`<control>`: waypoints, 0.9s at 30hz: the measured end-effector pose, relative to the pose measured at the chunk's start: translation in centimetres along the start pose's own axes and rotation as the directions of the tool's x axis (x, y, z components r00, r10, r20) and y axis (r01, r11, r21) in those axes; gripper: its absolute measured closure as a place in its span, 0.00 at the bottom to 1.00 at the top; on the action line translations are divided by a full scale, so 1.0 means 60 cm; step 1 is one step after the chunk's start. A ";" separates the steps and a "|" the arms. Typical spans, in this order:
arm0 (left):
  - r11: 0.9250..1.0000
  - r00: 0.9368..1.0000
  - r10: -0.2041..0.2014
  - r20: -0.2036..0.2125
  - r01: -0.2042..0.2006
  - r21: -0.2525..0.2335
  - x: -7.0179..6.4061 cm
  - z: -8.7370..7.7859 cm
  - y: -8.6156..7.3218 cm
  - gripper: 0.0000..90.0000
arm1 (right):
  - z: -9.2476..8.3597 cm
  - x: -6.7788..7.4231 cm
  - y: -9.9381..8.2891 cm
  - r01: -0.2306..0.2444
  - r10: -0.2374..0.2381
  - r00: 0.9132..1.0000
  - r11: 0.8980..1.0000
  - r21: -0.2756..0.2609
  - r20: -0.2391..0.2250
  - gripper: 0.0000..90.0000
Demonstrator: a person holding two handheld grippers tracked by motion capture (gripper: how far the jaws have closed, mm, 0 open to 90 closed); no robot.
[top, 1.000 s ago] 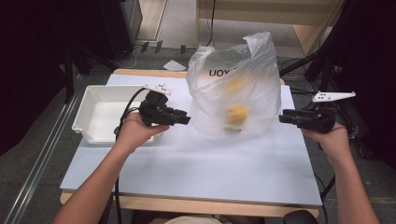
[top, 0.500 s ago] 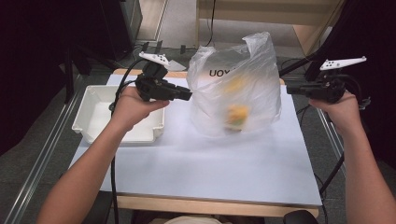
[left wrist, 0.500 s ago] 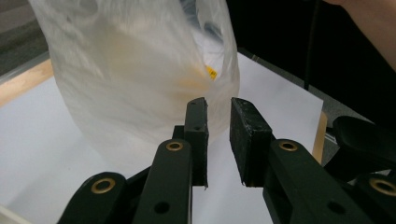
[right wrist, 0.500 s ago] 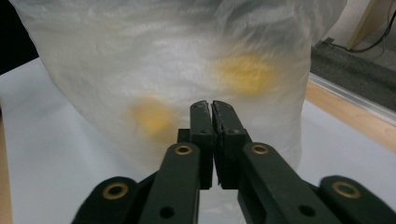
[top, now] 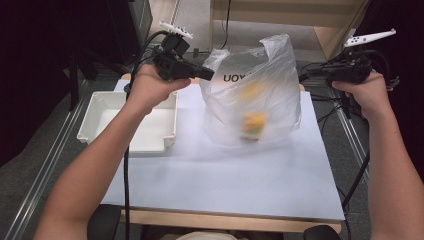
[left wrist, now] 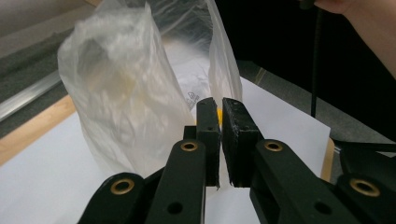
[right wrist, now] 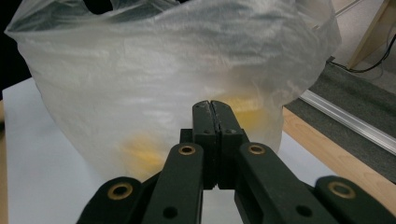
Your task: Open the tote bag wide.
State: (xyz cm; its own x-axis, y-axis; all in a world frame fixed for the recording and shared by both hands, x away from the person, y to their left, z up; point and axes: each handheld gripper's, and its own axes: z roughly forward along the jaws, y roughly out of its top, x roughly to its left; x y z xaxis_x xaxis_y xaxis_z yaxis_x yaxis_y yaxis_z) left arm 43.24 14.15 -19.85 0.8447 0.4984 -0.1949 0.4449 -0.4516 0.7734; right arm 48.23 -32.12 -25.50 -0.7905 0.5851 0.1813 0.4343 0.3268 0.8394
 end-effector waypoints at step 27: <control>0.998 0.994 -0.015 -0.104 0.021 0.063 0.017 0.108 0.136 0.98 | 0.092 0.053 0.181 0.050 -0.051 0.999 0.998 0.039 0.014 1.00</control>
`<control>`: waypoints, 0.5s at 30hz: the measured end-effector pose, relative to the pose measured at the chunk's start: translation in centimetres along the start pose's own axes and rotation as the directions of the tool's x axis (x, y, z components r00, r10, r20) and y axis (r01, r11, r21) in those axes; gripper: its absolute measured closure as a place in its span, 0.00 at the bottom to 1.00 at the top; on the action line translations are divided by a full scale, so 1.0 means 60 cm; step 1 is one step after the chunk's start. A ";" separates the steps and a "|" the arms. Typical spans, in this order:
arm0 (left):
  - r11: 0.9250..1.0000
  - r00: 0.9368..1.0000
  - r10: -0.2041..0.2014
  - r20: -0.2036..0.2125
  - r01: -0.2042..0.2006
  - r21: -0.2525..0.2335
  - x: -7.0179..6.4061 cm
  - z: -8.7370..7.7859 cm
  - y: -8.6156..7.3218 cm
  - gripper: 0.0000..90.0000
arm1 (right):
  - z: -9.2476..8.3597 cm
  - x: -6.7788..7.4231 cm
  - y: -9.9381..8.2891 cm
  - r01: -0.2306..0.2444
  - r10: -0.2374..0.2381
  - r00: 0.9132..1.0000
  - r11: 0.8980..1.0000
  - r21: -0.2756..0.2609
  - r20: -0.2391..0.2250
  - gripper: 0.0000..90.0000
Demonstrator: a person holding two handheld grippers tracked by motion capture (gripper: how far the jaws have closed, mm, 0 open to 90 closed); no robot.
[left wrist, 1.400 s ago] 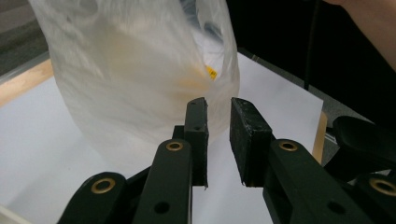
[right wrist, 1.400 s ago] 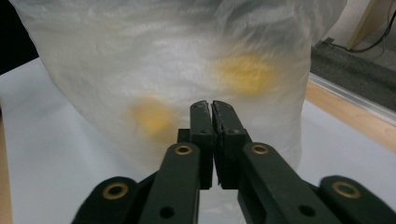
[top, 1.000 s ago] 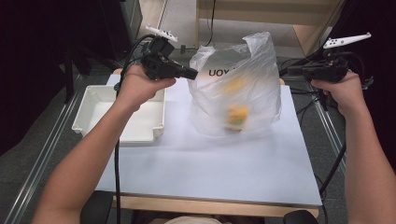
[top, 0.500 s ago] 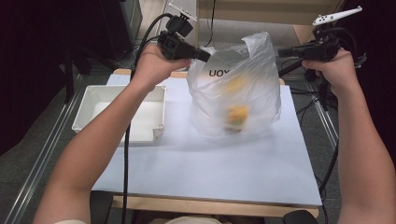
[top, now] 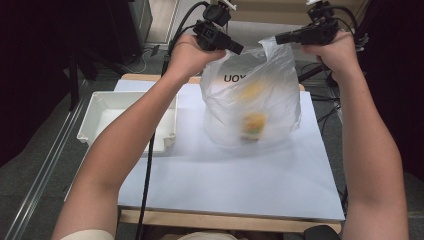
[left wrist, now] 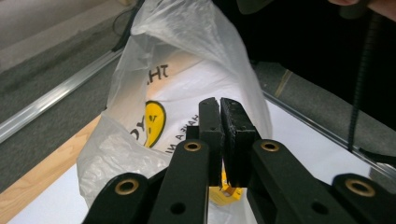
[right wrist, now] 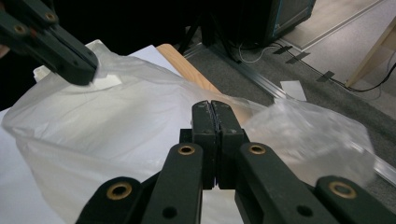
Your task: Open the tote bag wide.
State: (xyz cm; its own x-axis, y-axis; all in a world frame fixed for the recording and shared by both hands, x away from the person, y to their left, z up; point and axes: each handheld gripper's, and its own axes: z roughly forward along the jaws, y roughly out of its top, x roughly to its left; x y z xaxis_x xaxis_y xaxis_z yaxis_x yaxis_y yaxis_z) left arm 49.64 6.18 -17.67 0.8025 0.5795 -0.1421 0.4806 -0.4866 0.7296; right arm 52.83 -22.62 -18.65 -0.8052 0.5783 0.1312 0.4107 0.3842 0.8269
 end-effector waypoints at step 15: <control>0.997 0.996 -0.077 -0.040 0.078 0.007 0.021 0.033 -0.022 0.99 | 0.091 0.030 0.022 -0.087 0.085 0.995 0.995 0.040 0.042 1.00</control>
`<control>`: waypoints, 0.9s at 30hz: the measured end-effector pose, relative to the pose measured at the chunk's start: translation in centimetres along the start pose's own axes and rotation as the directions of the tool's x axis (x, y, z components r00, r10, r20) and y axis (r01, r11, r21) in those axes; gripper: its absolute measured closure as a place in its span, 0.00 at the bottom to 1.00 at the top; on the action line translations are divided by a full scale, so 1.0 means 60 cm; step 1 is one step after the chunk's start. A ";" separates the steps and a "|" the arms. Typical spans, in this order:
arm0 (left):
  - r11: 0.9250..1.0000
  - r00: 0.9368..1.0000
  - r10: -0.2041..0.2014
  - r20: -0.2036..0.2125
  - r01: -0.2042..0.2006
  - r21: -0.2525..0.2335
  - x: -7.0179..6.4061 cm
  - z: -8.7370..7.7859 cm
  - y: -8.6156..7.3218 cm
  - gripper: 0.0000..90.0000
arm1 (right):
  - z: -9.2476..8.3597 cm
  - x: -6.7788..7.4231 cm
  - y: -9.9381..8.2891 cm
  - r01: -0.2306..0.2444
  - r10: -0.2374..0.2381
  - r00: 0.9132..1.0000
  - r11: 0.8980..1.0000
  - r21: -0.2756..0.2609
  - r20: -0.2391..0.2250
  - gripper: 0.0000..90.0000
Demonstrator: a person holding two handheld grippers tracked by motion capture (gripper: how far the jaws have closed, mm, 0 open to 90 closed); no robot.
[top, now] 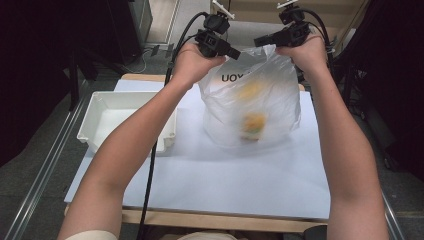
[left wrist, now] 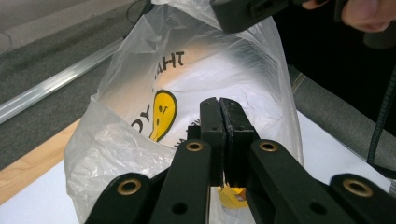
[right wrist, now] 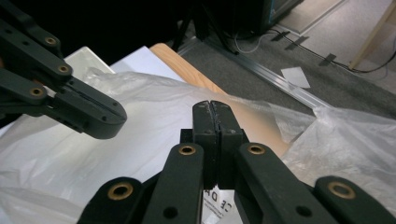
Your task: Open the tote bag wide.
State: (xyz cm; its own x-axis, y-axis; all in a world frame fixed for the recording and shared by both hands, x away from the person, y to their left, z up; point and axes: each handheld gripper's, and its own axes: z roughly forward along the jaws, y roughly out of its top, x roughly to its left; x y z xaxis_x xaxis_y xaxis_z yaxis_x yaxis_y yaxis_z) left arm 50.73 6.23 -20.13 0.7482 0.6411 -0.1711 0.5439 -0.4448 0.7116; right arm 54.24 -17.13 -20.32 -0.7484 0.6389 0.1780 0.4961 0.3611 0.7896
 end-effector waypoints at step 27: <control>0.998 0.999 -0.038 -0.026 0.039 0.054 0.019 0.044 -0.065 0.98 | 0.007 0.006 -0.108 -0.058 0.053 0.995 0.996 0.068 0.083 1.00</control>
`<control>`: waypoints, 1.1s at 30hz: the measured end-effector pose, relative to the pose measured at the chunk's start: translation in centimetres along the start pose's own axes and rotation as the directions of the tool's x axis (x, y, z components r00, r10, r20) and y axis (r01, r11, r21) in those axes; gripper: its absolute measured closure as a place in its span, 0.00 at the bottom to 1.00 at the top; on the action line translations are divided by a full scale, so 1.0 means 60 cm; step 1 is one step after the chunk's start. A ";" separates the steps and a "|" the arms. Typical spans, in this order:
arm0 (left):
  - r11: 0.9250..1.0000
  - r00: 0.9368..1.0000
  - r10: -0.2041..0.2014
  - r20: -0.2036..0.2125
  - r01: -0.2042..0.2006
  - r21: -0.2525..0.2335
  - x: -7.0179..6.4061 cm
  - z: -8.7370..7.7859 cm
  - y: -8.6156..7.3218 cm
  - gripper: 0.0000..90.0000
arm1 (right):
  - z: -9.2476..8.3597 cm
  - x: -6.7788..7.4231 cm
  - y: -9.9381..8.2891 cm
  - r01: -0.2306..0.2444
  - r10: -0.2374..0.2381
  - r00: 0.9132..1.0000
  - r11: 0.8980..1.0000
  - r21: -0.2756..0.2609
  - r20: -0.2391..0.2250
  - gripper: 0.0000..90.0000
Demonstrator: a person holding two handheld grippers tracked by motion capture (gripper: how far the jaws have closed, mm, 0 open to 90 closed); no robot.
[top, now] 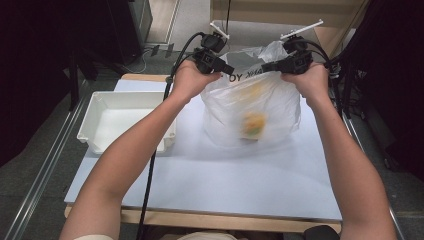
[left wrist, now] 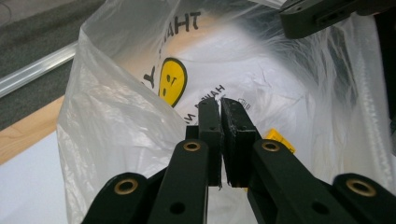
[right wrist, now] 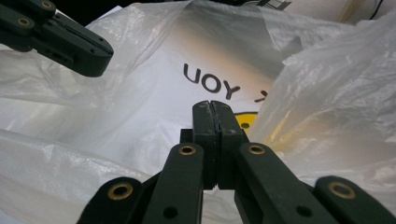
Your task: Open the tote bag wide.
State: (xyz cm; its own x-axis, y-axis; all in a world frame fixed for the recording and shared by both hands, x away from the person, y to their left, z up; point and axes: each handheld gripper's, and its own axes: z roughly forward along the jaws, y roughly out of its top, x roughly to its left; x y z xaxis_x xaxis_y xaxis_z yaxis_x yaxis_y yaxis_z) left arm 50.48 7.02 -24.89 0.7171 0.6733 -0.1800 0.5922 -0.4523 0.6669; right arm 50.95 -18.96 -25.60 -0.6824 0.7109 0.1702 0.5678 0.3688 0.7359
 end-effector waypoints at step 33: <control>1.000 0.998 -0.001 0.062 -0.001 0.030 -0.019 0.052 -0.088 0.83 | -0.032 -0.003 -0.175 -0.111 0.113 0.991 0.993 -0.042 0.064 0.95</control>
State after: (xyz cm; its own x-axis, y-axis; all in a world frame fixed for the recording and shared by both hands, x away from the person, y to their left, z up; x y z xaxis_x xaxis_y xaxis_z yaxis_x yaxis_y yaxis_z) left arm 47.70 6.81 -30.44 0.7380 0.6361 -0.2252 0.6021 -0.4702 0.6453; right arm 44.23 -24.13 -32.11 -0.5828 0.7850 0.2102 0.6198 0.2621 0.7397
